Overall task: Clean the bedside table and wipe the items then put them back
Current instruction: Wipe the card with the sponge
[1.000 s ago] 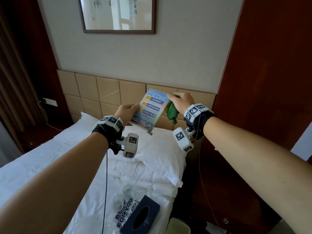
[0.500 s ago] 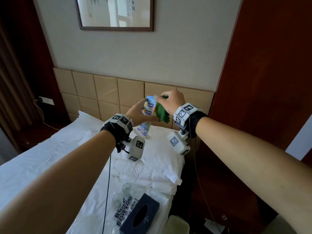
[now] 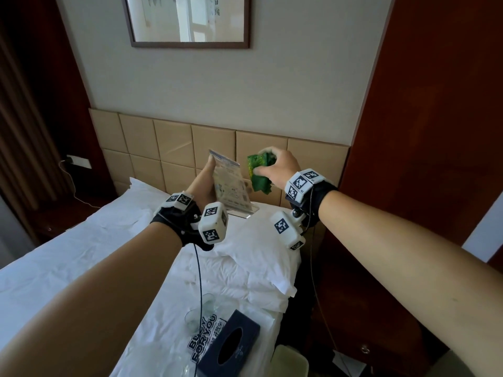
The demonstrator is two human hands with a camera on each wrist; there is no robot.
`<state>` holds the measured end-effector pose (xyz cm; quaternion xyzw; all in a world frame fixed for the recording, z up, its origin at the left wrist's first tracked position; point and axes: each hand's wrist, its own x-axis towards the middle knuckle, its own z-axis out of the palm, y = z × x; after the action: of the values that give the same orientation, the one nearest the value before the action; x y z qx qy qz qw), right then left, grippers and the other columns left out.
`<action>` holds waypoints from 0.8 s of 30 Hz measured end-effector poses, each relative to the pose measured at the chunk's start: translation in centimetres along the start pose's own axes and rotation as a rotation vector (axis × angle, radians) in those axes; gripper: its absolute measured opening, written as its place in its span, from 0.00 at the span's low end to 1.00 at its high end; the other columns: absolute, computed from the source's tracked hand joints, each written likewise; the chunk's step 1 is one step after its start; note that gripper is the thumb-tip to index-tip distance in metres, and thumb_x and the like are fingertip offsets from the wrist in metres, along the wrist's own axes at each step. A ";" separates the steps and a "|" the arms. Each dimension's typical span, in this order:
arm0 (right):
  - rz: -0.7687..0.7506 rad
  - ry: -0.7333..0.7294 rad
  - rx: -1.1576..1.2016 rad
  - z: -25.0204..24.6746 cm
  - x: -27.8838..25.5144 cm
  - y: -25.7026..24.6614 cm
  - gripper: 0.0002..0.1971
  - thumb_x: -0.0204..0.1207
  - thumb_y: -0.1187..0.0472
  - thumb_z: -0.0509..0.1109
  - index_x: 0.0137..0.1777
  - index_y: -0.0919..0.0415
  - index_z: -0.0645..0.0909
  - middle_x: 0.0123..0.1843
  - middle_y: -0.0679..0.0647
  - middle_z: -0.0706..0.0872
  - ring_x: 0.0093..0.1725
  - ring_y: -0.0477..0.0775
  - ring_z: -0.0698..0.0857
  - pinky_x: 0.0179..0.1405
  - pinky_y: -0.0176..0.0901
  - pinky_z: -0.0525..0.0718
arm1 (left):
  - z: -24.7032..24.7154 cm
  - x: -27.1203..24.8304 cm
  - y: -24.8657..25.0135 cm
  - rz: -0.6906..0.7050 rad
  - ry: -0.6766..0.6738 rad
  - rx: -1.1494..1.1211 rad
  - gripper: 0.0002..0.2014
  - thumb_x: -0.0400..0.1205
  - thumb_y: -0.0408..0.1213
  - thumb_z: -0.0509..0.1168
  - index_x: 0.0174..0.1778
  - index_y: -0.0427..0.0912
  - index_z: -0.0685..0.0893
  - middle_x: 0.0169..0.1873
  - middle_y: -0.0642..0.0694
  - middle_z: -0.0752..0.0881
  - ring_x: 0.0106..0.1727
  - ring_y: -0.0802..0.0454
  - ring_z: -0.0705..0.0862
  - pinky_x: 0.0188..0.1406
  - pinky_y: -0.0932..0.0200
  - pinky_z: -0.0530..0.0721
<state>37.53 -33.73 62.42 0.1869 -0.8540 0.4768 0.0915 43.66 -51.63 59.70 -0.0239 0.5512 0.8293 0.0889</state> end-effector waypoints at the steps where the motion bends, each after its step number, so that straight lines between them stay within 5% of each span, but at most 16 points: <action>1: -0.011 -0.009 -0.012 0.2 0.0 0.0 0.18 0.66 0.60 0.81 0.56 0.50 0.83 0.50 0.48 0.87 0.48 0.51 0.86 0.46 0.45 0.87 | -0.2 0.0 -0.2 0.010 0.009 -0.003 0.38 0.83 0.69 0.38 0.64 0.42 0.79 0.50 0.38 0.91 0.49 0.43 0.91 0.38 0.50 0.89; 5: 0.006 -0.034 -0.001 0.6 0.2 0.3 0.12 0.70 0.62 0.78 0.53 0.55 0.85 0.48 0.51 0.89 0.47 0.52 0.86 0.45 0.43 0.85 | -0.8 -0.1 -0.3 0.029 0.007 -0.068 0.35 0.84 0.67 0.42 0.66 0.44 0.80 0.53 0.38 0.90 0.51 0.41 0.91 0.48 0.42 0.82; 8: 0.098 -0.071 0.068 0.8 0.6 0.6 0.08 0.73 0.64 0.73 0.51 0.58 0.85 0.47 0.55 0.89 0.48 0.58 0.87 0.46 0.45 0.85 | -1.0 -0.2 -0.3 0.030 0.018 -0.055 0.33 0.85 0.66 0.43 0.66 0.44 0.80 0.52 0.38 0.90 0.51 0.40 0.91 0.45 0.44 0.84; 12: 0.203 -0.152 0.193 1.7 0.8 1.0 0.17 0.75 0.67 0.68 0.61 0.49 0.82 0.59 0.56 0.85 0.58 0.61 0.84 0.58 0.60 0.87 | -1.1 0.3 -1.0 0.040 0.043 -0.026 0.33 0.84 0.67 0.47 0.70 0.46 0.80 0.65 0.35 0.85 0.61 0.36 0.86 0.58 0.36 0.82; 15: 0.266 -0.177 0.295 2.0 0.9 1.0 0.16 0.76 0.67 0.66 0.57 0.47 0.82 0.59 0.59 0.85 0.59 0.64 0.84 0.56 0.66 0.87 | -1.4 0.7 -1.5 0.055 0.095 -0.012 0.30 0.85 0.64 0.48 0.67 0.47 0.81 0.61 0.36 0.87 0.61 0.37 0.86 0.59 0.37 0.83; 20: 0.274 -0.138 0.328 1.7 1.0 1.4 0.14 0.74 0.66 0.70 0.55 0.49 0.83 0.57 0.58 0.86 0.58 0.63 0.85 0.56 0.64 0.87 | -2.2 1.0 -1.5 0.077 0.049 -0.050 0.27 0.87 0.59 0.50 0.71 0.45 0.79 0.64 0.37 0.85 0.64 0.38 0.85 0.57 0.37 0.83; 24: 0.140 -0.054 0.185 1.5 0.7 1.7 0.13 0.72 0.65 0.74 0.55 0.52 0.84 0.52 0.52 0.88 0.53 0.56 0.87 0.55 0.51 0.88 | -2.6 1.4 -1.6 0.097 0.062 -0.048 0.28 0.87 0.58 0.51 0.76 0.44 0.75 0.68 0.38 0.83 0.66 0.38 0.83 0.54 0.39 0.84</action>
<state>36.21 -34.39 60.54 0.1474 -0.8195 0.5535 0.0173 42.39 -53.25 57.02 -0.0248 0.5341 0.8445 0.0307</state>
